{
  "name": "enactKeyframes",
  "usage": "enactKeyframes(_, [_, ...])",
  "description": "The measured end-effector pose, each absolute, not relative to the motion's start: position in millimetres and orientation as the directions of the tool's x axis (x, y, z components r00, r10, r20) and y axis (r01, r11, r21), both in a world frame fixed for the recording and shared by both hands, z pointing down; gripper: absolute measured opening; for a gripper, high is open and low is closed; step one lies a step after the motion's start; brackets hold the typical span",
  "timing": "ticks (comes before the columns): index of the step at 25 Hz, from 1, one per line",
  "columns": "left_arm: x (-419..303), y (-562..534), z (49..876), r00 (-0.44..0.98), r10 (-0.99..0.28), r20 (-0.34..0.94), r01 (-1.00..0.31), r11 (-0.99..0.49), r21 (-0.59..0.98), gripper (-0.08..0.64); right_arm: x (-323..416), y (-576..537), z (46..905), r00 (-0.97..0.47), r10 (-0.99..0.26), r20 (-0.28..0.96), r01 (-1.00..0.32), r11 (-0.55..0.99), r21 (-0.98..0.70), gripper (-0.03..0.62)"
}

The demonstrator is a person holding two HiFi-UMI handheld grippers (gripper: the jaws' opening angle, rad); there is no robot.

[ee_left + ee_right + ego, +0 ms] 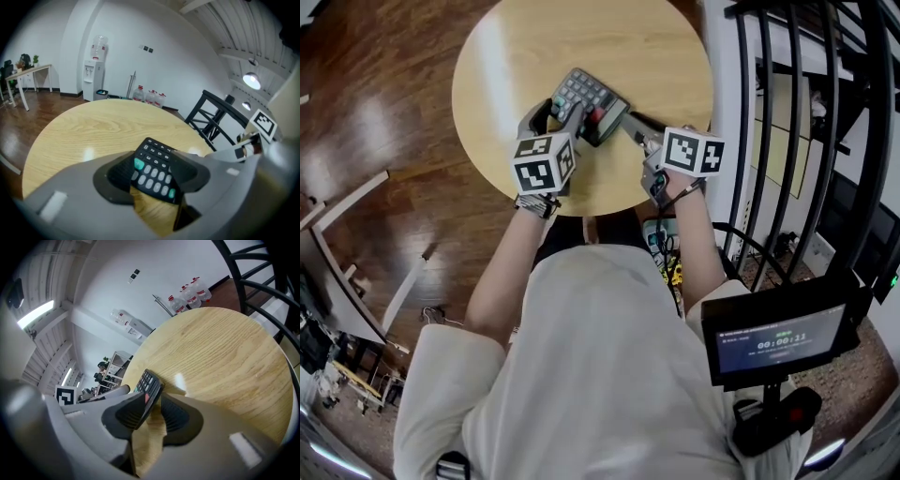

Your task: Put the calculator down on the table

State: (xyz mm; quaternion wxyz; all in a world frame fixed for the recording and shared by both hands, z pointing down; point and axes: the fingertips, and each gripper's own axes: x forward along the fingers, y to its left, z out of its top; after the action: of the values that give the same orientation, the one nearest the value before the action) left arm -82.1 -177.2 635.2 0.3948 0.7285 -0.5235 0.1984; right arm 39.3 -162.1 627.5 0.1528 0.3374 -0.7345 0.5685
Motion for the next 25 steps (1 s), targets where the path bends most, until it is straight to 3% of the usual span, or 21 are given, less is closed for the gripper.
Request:
enactKeyframes(2, [-79.3,-175.9,629.0,0.382,-0.601,0.702,-0.917,-0.15,0.371,0.206,42.1,-164.1,621.0,-0.718,-0.33,0.613,-0.678,0.133,-0.723,0.098])
enactKeyframes(5, [-70.3,-168.5,620.0,0.409,-0.572,0.711,-0.908,-0.175,0.381,0.045,48.0,-163.8,608.4,-0.702,-0.347,0.621,-0.698,0.165,-0.697,0.098])
enactKeyframes(10, [-62.9,-158.2,602.5,0.453,-0.522,0.723,-0.891,-0.224,0.396,-0.009,52.2,-160.6,593.2,-0.633,-0.385,0.672,-0.772,0.246,-0.586,0.01])
enactKeyframes(15, [-54.0,-163.8,584.3,0.464,-0.527,0.712,-0.885,-0.306,0.35,-0.014,63.3,-167.7,578.5,-0.567,-0.443,0.694,-0.824,0.287,-0.489,-0.008])
enactKeyframes(20, [-46.7,-165.2,553.8,0.477,-0.589,0.652,-0.878,-0.355,0.322,0.005,69.0,-169.0,537.3,-0.58,-0.518,0.629,-0.811,0.288,-0.51,-0.008])
enactKeyframes(25, [-34.8,-172.4,528.7,0.494,-0.624,0.606,-0.864,-0.431,0.261,0.003,79.4,-174.8,507.1,-0.528,-0.59,0.611,-0.848,0.337,-0.408,-0.008])
